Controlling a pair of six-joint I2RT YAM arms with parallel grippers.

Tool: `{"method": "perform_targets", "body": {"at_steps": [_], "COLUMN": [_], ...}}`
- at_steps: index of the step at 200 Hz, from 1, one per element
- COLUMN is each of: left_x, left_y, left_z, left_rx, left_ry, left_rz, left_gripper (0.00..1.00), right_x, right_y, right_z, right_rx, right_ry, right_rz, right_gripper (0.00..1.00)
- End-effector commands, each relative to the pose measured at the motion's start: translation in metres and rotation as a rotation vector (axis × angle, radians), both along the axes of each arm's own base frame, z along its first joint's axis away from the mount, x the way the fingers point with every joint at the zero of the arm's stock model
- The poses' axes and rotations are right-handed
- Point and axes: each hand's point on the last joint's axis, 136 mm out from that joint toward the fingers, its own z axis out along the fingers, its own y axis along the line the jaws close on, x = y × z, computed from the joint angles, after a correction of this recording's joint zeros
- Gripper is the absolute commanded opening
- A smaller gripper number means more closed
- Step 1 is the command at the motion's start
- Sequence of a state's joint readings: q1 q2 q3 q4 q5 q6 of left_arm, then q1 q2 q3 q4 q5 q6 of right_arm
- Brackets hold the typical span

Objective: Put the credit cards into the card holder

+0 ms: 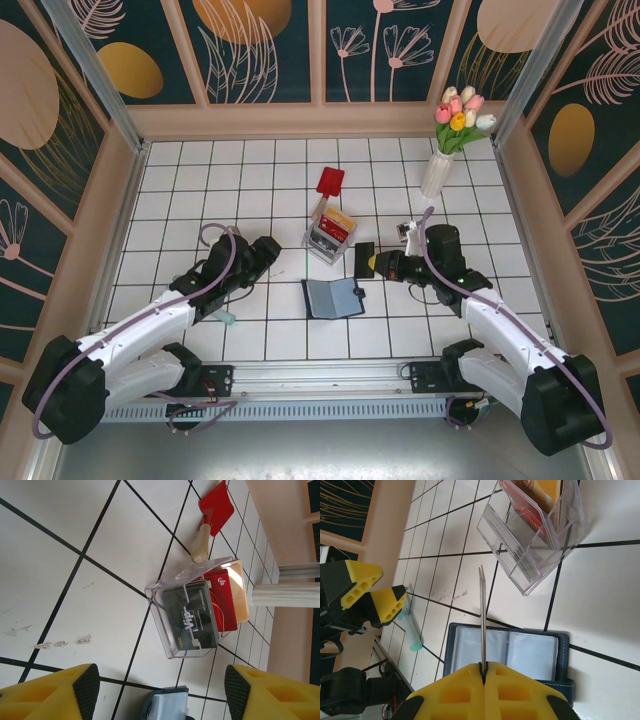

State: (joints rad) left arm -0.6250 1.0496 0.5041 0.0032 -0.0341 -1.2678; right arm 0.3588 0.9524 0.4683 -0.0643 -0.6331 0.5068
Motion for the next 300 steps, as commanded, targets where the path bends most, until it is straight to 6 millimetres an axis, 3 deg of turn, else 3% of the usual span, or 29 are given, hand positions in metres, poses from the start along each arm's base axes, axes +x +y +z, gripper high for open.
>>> {"method": "perform_targets", "body": {"at_steps": [1, 37, 71, 142, 226, 246, 273, 300], "left_x": [-0.003, -0.010, -0.032, -0.068, -0.071, -0.071, -0.070, -0.067], "left_y": [-0.004, -0.007, -0.009, -0.070, -0.090, -0.091, -0.086, -0.079], "left_z": [-0.002, -0.008, -0.029, -0.052, -0.057, -0.064, -0.076, -0.088], "left_rx": [0.018, 0.043, 0.099, 0.057, -0.011, 0.000, 0.034, 0.095], "left_ry": [-0.005, 0.009, 0.080, 0.128, 0.099, 0.113, 0.133, 0.144], "left_rz": [-0.037, -0.092, -0.183, -0.418, -0.478, -0.483, -0.459, -0.449], "left_gripper": [0.69, 0.70, 0.70, 0.68, 0.42, 0.36, 0.18, 0.10], "right_x": [0.001, -0.005, -0.016, -0.034, -0.034, -0.037, -0.038, -0.039], "right_y": [0.001, 0.005, 0.017, 0.033, 0.050, 0.053, 0.053, 0.053], "right_z": [0.001, 0.002, -0.011, -0.033, -0.049, -0.054, -0.062, -0.069], "right_rx": [0.015, 0.028, 0.032, 0.027, 0.002, -0.003, -0.014, -0.022], "right_ry": [-0.009, -0.014, 0.032, 0.079, 0.118, 0.131, 0.141, 0.151], "right_rz": [0.007, 0.043, 0.062, 0.077, 0.096, 0.115, 0.116, 0.118], "right_gripper": [0.00, 0.00, 0.00, 0.00, 0.00, 0.00, 0.00, 0.00]}}
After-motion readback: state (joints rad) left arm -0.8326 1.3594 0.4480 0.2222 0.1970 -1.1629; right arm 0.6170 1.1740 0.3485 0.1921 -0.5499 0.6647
